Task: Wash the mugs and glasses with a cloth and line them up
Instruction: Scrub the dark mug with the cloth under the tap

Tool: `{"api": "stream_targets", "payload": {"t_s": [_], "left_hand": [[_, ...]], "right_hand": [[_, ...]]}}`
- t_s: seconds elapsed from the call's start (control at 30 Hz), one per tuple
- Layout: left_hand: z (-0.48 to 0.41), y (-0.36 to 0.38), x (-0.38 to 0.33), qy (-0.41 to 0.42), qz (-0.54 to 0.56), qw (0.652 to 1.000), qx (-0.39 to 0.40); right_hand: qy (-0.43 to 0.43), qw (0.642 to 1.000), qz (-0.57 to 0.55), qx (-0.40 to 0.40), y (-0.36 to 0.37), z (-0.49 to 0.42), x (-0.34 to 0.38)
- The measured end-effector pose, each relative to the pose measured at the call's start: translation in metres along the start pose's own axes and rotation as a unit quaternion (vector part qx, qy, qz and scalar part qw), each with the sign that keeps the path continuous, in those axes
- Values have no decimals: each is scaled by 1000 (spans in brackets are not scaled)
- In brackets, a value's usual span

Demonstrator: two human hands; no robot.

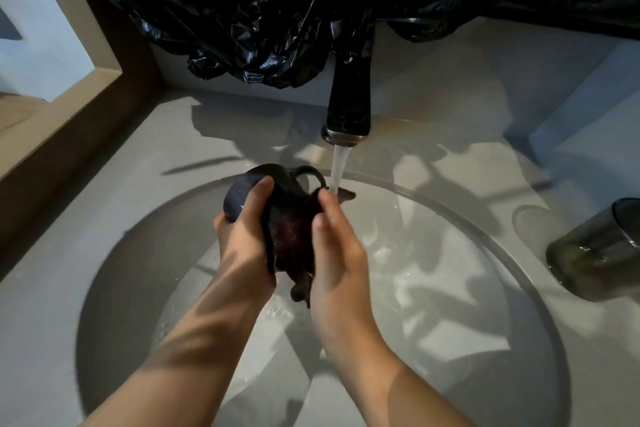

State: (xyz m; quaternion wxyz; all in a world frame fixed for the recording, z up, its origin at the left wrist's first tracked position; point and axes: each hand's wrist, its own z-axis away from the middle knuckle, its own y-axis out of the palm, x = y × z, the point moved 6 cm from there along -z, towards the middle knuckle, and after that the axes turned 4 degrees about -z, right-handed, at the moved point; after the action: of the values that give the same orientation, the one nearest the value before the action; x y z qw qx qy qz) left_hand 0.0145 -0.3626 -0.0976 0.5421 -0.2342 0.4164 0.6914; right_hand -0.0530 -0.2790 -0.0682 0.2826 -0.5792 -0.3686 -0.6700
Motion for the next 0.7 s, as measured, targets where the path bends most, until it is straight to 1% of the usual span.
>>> {"api": "stream_targets", "payload": {"t_s": [0.07,0.13,0.17,0.23,0.3,0.37,0.4,0.43,0.5,0.57,0.6,0.7], "left_hand": [[0,0,3,-13,18,1000,13],[2,4,7,-22,37,998,51],[4,6,8,-24,49,996,67],[8,9,11,-14,60,995,84],[13,12,14,14,50,995,80],[21,16,19,29,35,996,74],[23,19,21,34,32,996,82],[25,21,21,42,28,995,91],[26,24,13,66,18,991,111],[24,25,7,87,-17,987,132],[22,24,3,95,-55,984,141],[17,21,-8,91,-169,963,192]], "right_hand": [[-21,999,-32,-17,-5,-2,9],[-43,996,-48,-55,-13,-7,11],[-39,995,-59,-75,-16,-10,9],[-1,993,-77,-92,-15,-15,1],[75,986,-113,-96,-13,-18,-12],[161,966,-181,-94,-11,-19,-25],[187,954,-214,-94,-12,-20,-29],[198,947,-233,-96,-13,-20,-30],[186,945,-248,-102,-18,-23,-29],[169,948,-253,-97,-25,-29,-24],[170,948,-255,-84,-28,-33,-21],[209,946,-246,-5,-38,-42,-14]]}}
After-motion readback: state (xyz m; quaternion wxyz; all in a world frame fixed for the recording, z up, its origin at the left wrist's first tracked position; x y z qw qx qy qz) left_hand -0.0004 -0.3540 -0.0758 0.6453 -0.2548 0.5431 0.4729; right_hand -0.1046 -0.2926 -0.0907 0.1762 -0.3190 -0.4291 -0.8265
